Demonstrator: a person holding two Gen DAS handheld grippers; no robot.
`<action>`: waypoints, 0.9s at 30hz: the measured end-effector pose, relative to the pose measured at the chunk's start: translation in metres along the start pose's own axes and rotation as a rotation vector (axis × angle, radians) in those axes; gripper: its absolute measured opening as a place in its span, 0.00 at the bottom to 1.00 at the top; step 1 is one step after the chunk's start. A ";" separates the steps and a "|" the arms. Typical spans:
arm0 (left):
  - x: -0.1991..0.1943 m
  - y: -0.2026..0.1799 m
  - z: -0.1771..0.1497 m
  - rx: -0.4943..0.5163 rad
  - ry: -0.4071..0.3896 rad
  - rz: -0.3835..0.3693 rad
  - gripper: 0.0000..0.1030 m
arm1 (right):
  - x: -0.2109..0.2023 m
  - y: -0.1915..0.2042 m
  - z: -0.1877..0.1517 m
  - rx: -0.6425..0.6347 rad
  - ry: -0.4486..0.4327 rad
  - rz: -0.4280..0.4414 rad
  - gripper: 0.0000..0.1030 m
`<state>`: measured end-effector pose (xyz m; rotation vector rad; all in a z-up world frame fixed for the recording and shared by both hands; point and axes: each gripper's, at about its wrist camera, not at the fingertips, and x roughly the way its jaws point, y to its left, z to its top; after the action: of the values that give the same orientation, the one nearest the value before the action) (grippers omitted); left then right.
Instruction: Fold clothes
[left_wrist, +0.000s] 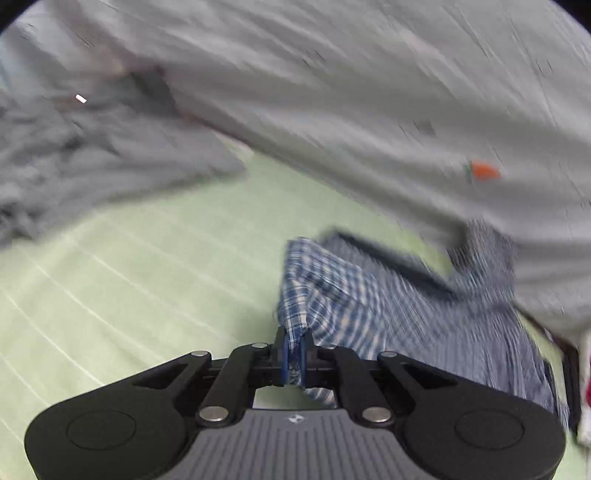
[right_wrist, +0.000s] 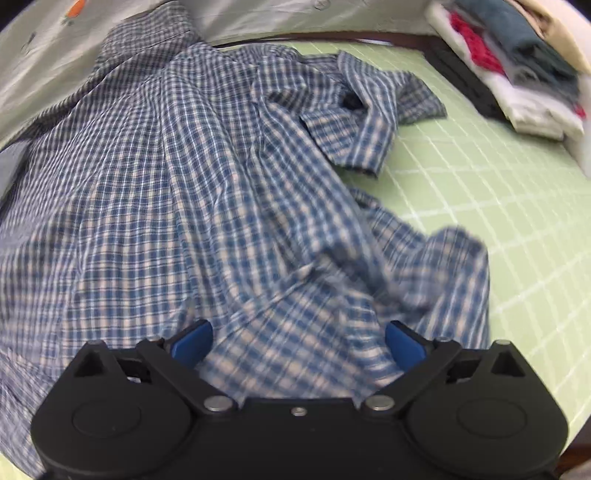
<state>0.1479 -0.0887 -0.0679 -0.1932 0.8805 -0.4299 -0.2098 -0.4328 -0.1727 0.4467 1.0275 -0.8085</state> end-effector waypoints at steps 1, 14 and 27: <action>-0.006 0.015 0.014 -0.009 -0.035 0.024 0.06 | -0.002 0.003 -0.002 0.010 -0.002 -0.008 0.98; -0.030 0.100 0.022 -0.181 -0.083 0.189 0.47 | -0.028 0.031 -0.020 -0.027 -0.045 -0.065 0.99; -0.041 -0.078 -0.141 0.199 0.233 -0.136 0.52 | -0.039 -0.039 0.002 0.039 -0.137 -0.050 0.98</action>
<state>-0.0068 -0.1392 -0.1014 -0.0191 1.0491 -0.6729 -0.2499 -0.4443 -0.1356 0.3943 0.8998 -0.8928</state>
